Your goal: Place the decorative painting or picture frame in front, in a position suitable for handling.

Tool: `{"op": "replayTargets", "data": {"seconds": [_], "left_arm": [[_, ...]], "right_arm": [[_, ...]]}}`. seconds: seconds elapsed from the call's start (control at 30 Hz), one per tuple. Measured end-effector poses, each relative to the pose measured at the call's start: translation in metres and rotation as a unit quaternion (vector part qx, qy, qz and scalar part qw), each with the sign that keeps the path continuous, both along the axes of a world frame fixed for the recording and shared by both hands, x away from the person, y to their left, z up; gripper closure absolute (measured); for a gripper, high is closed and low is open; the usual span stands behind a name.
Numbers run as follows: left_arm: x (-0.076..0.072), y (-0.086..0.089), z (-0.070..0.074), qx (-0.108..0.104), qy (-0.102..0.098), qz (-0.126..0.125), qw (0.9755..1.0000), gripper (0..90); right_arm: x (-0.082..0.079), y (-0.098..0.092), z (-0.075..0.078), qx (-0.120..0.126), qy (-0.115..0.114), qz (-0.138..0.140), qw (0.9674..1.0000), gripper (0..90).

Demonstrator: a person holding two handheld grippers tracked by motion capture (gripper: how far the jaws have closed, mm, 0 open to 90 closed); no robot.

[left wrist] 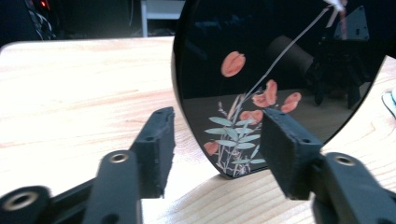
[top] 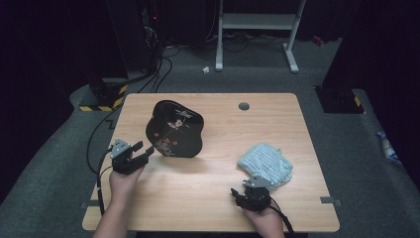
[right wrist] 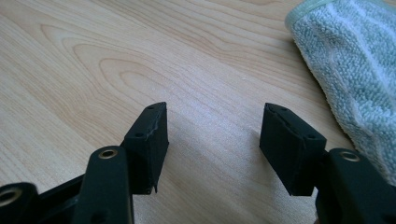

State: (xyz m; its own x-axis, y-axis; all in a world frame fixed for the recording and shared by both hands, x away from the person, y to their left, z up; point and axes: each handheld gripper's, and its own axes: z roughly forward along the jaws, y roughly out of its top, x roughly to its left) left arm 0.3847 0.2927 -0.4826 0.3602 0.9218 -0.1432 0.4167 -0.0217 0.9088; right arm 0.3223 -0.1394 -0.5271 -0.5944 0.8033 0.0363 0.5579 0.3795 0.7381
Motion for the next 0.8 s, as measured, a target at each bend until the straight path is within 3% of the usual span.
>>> {"op": "replayTargets", "data": {"seconds": [0.23, 0.3, 0.37, 0.47, 0.53, 0.8], "left_arm": [[0.027, -0.001, -0.003, -0.022, 0.010, -0.008, 0.9997, 35.8], [0.030, 0.000, -0.005, -0.031, 0.001, -0.004, 0.9995, 35.7], [0.033, 0.000, -0.007, -0.041, 0.005, -0.008, 0.9991, 36.0], [0.034, -0.001, -0.008, -0.036, 0.003, -0.013, 0.9993, 37.2], [0.036, -0.002, -0.007, -0.034, 0.014, -0.020, 0.9991, 37.0], [0.032, -0.005, -0.006, -0.028, 0.011, -0.033, 0.9990, 39.0]], "right_arm": [[0.000, -0.001, 0.000, 0.004, 0.001, -0.001, 1.0000, 41.8], [0.000, -0.001, 0.000, 0.005, 0.002, -0.003, 1.0000, 41.8], [0.000, -0.001, 0.000, 0.004, 0.002, -0.004, 1.0000, 41.9], [0.000, -0.001, 0.000, 0.004, 0.002, -0.004, 1.0000, 42.0], [0.000, 0.000, 0.000, 0.003, 0.002, -0.005, 1.0000, 42.0], [0.000, 0.000, 0.000, -0.001, -0.002, -0.002, 1.0000, 41.2]]}}
